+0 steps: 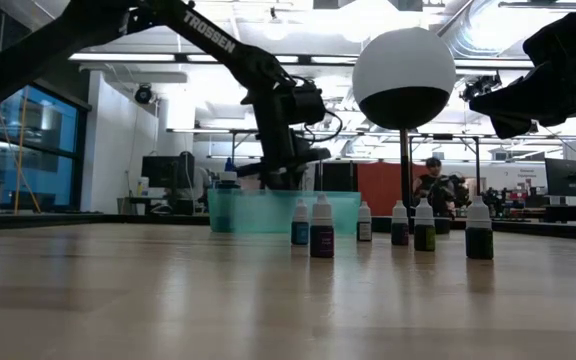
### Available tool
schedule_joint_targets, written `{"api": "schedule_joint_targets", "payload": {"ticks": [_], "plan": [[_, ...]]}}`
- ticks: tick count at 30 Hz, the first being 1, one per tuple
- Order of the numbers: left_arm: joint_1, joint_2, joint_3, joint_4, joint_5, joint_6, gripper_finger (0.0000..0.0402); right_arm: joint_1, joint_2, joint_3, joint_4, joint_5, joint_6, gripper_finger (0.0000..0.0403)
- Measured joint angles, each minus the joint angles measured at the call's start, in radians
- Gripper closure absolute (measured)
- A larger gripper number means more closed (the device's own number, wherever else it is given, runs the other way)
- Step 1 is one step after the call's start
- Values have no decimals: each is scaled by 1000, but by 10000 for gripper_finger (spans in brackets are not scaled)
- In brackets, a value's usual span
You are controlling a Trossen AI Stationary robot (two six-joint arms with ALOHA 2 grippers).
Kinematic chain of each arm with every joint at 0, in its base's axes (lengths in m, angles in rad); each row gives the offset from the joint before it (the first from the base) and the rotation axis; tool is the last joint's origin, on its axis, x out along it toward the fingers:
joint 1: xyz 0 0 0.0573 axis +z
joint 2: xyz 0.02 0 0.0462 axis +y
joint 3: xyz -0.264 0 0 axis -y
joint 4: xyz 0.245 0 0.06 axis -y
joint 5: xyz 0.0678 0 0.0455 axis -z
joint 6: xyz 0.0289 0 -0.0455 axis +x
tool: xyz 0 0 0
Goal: Pick & Place food coloring
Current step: Put the small orange food coloring bottle into the green bin
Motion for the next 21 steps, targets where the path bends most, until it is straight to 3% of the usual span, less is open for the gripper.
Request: {"api": "schedule_joint_targets", "payload": {"ticks": [21], "plan": [[-2, 0, 2, 2, 39, 8, 339, 0, 0, 0, 0, 0, 0, 402]]}}
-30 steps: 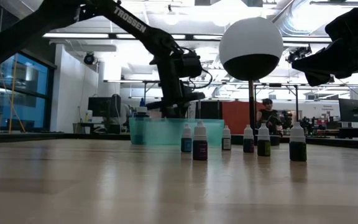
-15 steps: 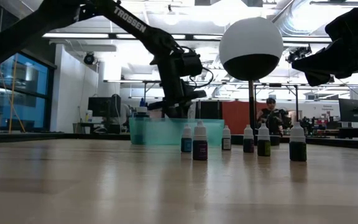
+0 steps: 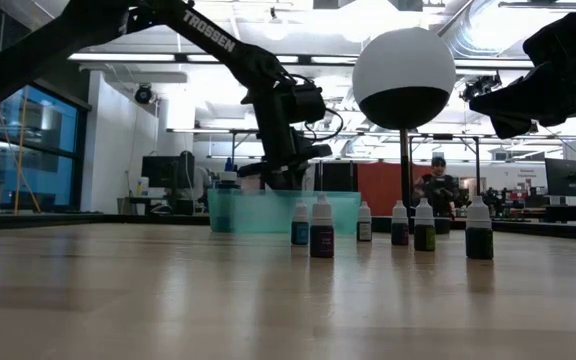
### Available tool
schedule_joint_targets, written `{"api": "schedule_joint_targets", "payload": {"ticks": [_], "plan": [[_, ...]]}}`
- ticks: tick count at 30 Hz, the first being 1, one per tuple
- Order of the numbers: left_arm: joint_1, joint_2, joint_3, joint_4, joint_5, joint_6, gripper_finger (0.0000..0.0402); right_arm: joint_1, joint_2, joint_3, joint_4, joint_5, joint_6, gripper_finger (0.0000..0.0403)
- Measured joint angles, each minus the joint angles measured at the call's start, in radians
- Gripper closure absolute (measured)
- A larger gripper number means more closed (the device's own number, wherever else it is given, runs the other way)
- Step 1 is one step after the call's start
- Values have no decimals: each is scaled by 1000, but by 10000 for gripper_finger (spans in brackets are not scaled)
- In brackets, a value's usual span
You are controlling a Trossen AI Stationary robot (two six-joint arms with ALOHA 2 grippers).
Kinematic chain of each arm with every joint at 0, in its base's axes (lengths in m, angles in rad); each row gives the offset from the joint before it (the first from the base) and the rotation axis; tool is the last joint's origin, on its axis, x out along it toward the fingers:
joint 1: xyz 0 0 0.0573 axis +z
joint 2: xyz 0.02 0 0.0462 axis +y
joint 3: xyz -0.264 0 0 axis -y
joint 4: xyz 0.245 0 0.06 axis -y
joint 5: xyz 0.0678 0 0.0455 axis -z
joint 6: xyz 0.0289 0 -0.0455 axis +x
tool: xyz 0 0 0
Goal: Pick & Place food coloring
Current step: Put the small orange food coloring bottle into the green bin, then put the small blue food coloring bottle into the green bin
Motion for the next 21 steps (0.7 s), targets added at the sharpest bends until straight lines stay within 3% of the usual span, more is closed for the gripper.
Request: {"api": "schedule_joint_targets", "payload": {"ticks": [9, 21], "plan": [[0, 0, -1, 4, 3, 16, 278, 0, 0, 0, 0, 0, 0, 402], [-15, 3, 10, 1, -3, 19, 271, 0, 0, 0, 0, 0, 0, 402]]}}
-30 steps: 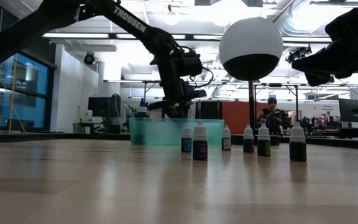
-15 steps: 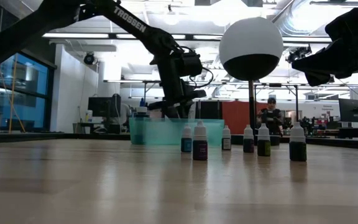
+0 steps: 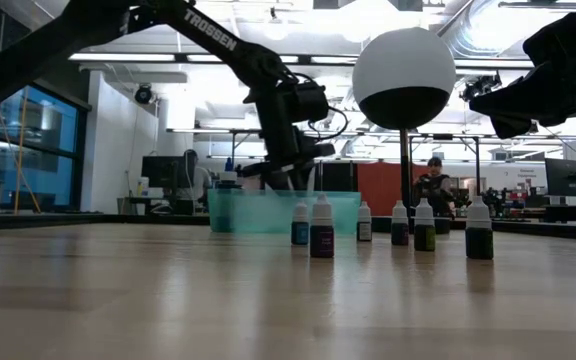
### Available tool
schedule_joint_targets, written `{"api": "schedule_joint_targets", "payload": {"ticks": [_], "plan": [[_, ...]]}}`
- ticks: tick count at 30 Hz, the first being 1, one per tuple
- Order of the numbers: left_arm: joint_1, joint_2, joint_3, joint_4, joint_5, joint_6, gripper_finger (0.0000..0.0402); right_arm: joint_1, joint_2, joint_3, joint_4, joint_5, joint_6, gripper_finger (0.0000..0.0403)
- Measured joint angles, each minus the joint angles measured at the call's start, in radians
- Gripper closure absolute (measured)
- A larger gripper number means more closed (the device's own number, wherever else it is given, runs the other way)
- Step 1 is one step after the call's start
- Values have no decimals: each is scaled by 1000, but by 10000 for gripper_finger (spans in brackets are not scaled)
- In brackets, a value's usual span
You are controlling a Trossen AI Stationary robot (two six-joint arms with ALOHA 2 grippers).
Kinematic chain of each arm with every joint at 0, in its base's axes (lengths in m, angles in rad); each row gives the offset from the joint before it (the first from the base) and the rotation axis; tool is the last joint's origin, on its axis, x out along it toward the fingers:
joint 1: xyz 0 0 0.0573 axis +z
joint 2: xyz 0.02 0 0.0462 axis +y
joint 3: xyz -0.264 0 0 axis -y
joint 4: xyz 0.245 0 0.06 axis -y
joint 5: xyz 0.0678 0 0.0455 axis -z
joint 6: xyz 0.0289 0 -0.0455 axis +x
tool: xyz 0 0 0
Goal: Pick & Place food coloring
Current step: Put the small blue food coloring bottle into the green bin
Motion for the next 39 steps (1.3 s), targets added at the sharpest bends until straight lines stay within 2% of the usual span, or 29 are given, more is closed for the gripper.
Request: {"api": "schedule_joint_targets", "payload": {"ticks": [6, 12, 17, 22, 25, 28, 39], "plan": [[1, 3, 48, -24, 8, 13, 271, 0, 0, 0, 0, 0, 0, 402], [1, 3, 144, -133, -7, 101, 270, 0, 0, 0, 0, 0, 0, 402], [1, 2, 248, -282, -2, 218, 270, 0, 0, 0, 0, 0, 0, 402], [-14, 1, 348, -477, 76, 297, 270, 0, 0, 0, 0, 0, 0, 402], [-57, -6, 383, -564, 79, 359, 270, 0, 0, 0, 0, 0, 0, 402], [-113, -19, 384, -579, 79, 415, 270, 0, 0, 0, 0, 0, 0, 402], [-336, -50, 383, -589, 78, 415, 270, 0, 0, 0, 0, 0, 0, 402]]}}
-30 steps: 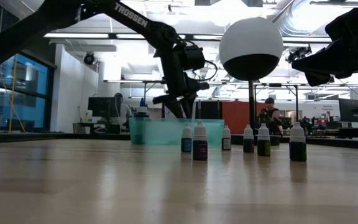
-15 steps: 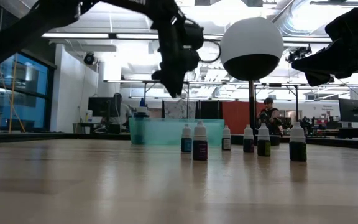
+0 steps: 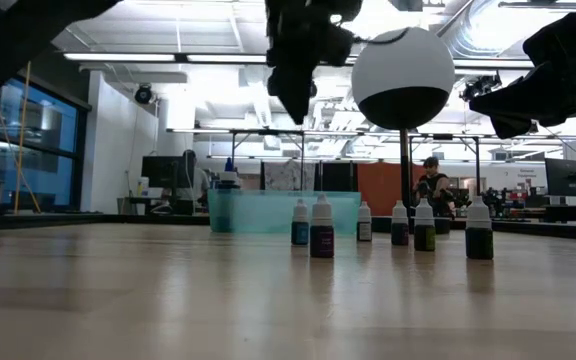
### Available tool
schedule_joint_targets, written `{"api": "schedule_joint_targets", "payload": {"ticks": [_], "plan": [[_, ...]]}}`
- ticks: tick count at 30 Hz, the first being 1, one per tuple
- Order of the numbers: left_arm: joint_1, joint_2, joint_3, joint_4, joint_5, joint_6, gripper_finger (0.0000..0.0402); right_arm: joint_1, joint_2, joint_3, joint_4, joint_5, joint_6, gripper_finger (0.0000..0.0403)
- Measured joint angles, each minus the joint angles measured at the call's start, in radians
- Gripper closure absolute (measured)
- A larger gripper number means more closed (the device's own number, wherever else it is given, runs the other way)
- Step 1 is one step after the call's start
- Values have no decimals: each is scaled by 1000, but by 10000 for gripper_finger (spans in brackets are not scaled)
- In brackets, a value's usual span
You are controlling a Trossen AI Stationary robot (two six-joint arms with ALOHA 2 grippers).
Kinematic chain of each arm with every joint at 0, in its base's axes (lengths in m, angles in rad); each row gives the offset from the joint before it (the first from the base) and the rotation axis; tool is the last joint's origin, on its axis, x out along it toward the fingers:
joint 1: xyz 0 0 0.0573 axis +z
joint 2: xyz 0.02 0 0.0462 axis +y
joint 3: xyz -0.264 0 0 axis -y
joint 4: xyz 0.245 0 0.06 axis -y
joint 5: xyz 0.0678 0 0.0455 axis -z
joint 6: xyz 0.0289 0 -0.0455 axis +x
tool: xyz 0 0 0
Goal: Pick & Place food coloring
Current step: Put the small blue food coloring bottle into the green bin
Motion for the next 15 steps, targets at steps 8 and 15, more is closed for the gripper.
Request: {"api": "schedule_joint_targets", "payload": {"ticks": [8, 15], "plan": [[-144, 2, -64, 156, -28, 25, 270, 0, 0, 0, 1, 0, 0, 402], [-164, 3, -230, 223, 31, -84, 270, 0, 0, 0, 0, 0, 0, 402]]}}
